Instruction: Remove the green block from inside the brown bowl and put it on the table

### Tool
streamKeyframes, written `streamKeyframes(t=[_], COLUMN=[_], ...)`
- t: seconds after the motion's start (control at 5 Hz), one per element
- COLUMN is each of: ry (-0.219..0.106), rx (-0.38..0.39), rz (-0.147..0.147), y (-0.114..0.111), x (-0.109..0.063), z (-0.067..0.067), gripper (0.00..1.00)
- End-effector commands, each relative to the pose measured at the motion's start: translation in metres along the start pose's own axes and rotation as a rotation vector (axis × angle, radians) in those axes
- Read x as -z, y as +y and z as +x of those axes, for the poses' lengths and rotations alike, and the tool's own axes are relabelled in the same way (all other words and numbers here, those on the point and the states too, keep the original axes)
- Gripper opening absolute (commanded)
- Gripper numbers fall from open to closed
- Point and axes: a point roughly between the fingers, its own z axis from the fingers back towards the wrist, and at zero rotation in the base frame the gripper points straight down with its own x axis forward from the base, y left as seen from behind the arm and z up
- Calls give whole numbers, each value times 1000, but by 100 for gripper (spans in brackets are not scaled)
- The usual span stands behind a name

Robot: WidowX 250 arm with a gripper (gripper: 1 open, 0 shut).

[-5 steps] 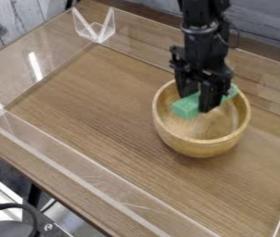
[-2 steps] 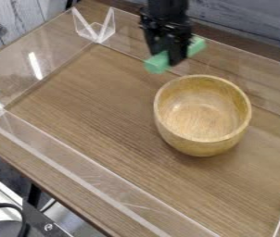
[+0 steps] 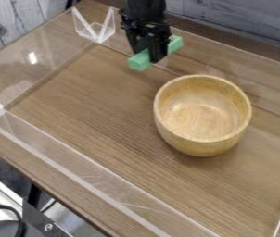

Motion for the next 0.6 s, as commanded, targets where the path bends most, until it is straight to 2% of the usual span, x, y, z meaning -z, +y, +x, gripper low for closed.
streamKeyframes(t=[0.0,0.2,0.4], ry=[-77,-65,-53], rx=[-5,-63,-111], rz=[72,93,113], y=[10,16,18], x=[-19,-14,-12], z=[20,30,29], gripper=[0,0,0])
